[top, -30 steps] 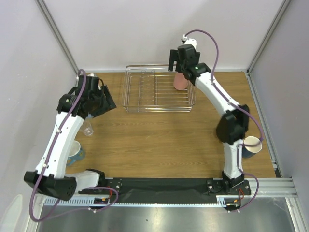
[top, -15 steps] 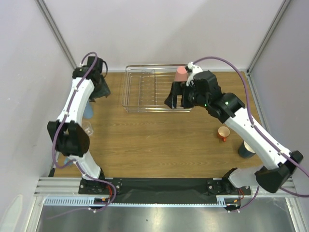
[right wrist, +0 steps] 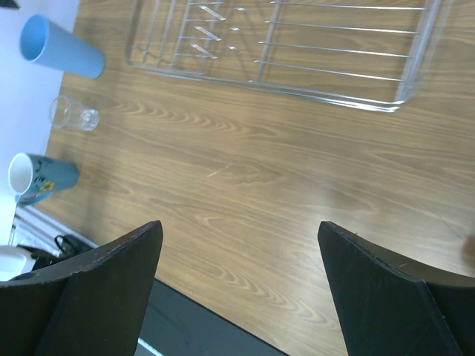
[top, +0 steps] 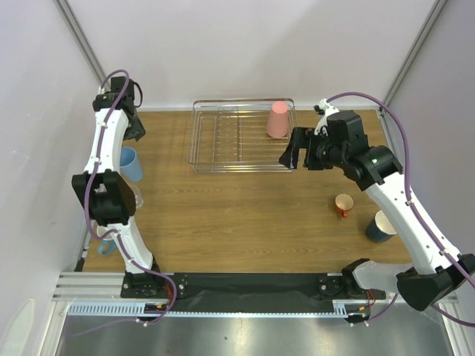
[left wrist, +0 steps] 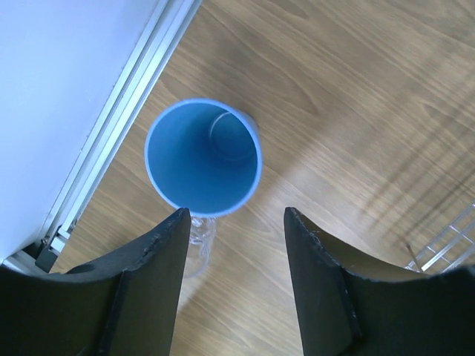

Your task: Load the cups into the dish rack

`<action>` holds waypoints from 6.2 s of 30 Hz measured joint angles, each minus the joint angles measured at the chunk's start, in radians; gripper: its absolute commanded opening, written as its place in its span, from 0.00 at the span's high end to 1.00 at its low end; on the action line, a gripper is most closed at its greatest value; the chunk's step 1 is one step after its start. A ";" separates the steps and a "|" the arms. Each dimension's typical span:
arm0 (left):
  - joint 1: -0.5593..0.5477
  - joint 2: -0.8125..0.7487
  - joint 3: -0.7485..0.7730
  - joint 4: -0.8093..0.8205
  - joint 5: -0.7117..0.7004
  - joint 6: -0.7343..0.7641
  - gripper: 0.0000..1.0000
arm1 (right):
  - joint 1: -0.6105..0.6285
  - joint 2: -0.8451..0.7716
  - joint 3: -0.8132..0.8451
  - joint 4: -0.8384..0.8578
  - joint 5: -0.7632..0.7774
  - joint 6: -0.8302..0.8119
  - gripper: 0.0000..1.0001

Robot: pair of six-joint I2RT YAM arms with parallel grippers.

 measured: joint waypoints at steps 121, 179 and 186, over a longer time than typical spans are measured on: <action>-0.741 -0.819 -1.039 1.683 0.590 -1.246 0.00 | 0.014 -0.068 -0.205 0.975 -0.129 0.637 1.00; -0.256 -0.937 -0.728 0.151 0.398 -0.047 0.09 | 0.048 1.147 0.575 0.978 0.553 -0.355 0.98; -0.256 -0.937 -0.725 0.133 0.396 -0.038 0.08 | 0.048 1.181 0.587 0.977 0.556 -0.353 0.96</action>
